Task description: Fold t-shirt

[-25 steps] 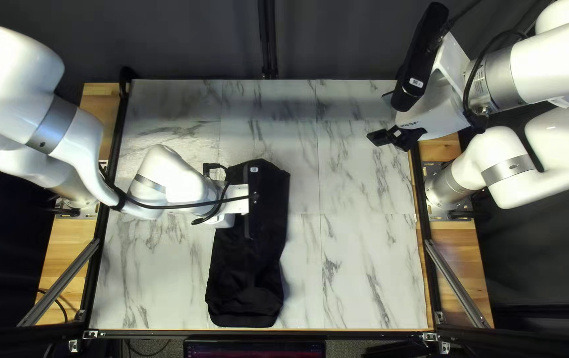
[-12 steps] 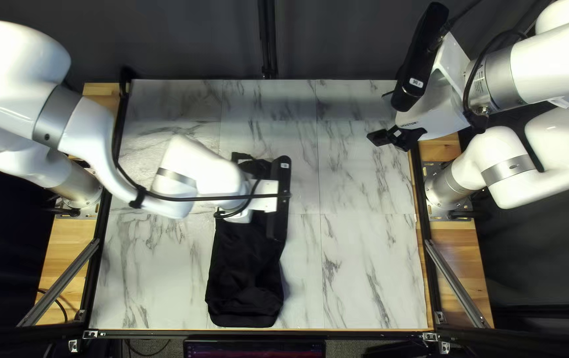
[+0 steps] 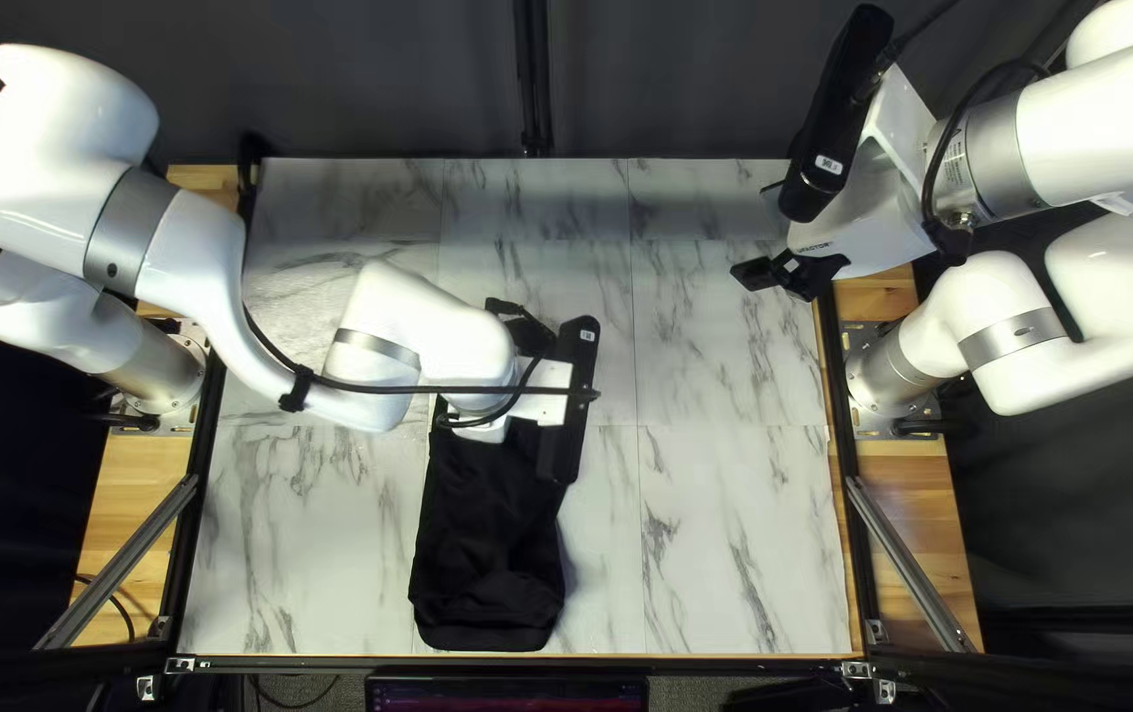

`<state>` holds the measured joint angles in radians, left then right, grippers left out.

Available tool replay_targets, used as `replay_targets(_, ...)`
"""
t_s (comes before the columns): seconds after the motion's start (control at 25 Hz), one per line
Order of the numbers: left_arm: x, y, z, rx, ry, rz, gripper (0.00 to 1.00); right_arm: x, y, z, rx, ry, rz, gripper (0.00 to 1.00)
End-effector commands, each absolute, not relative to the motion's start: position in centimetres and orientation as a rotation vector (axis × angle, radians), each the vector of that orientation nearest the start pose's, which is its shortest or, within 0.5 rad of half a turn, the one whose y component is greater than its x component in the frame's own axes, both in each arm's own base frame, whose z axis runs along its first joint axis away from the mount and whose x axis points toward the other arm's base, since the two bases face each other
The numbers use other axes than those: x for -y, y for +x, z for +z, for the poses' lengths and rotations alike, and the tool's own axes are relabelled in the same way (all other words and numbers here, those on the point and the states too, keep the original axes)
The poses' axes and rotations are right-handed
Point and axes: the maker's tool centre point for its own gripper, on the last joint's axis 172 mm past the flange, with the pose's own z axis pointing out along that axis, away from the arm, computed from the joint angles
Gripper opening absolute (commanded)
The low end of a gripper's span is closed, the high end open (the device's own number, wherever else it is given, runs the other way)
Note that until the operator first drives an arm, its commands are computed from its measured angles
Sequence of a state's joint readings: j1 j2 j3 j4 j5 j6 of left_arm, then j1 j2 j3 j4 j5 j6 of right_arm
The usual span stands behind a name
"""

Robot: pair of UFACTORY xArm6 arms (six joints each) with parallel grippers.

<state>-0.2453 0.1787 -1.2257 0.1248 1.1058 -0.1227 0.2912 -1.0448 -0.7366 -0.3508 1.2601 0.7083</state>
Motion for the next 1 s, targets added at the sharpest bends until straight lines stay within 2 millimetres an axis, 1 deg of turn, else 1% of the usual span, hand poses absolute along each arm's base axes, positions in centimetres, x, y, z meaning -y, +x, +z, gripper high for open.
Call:
replay_targets(0.04, 7.9, 46.8, 18.5, -0.287, -2.965, 0.131, 0.05, -0.8, 30.7, 42.2, -0.604, -2.990, -0.982, 1.00)
replay_targets(0.16, 7.0, 46.5, 19.9, -0.303, -2.927, 0.177, 0.06, -0.8, 30.7, 42.2, -0.604, -2.990, -0.982, 1.00)
replay_targets(0.28, 6.4, 46.4, 20.4, -0.313, -2.904, 0.209, 0.07, -0.8, 30.7, 42.2, -0.604, -2.990, -0.982, 1.00)
replay_targets(0.4, 6.6, 46.1, 20.8, -0.319, -2.888, 0.228, 0.06, -0.8, 30.7, 42.2, -0.604, -2.990, -0.982, 1.00)
replay_targets(0.6, 8.8, 46.0, 19.9, -0.334, -2.877, 0.254, 0.06, -0.8, 30.7, 42.2, -0.604, -2.990, -0.982, 1.00)
replay_targets(0.64, 9.6, 46.1, 19.8, -0.340, -2.876, 0.256, 0.06, -0.8, 30.7, 42.2, -0.604, -2.990, -0.982, 1.00)
replay_targets(0.68, 10.0, 46.2, 19.7, -0.344, -2.876, 0.256, 0.06, -0.8, 30.7, 42.2, -0.604, -2.990, -0.982, 1.00)
replay_targets(0.76, 11.0, 46.6, 18.7, -0.360, -2.883, 0.256, 0.06, -0.8, 30.7, 42.2, -0.604, -2.990, -0.982, 1.00)
replay_targets(0.8, 11.1, 46.6, 18.4, -0.366, -2.885, 0.256, 0.06, -0.8, 30.7, 42.2, -0.604, -2.990, -0.982, 1.00)
replay_targets(0.84, 11.4, 46.8, 17.3, -0.375, -2.894, 0.259, 0.06, -0.8, 30.7, 42.2, -0.604, -2.990, -0.982, 1.00)
replay_targets(0.88, 11.5, 46.9, 16.9, -0.378, -2.898, 0.261, 0.07, -0.8, 30.7, 42.2, -0.604, -2.990, -0.982, 1.00)
replay_targets(0.92, 11.5, 46.8, 16.0, -0.380, -2.902, 0.270, 0.07, -0.8, 30.7, 42.2, -0.604, -2.990, -0.982, 1.00)
replay_targets(0.96, 11.5, 46.7, 15.5, -0.380, -2.905, 0.277, 0.08, -0.8, 30.7, 42.2, -0.604, -2.990, -0.982, 1.00)
replay_targets(1.0, 11.5, 46.5, 15.1, -0.380, -2.906, 0.284, 0.10, -0.8, 30.7, 42.2, -0.604, -2.990, -0.982, 1.00)
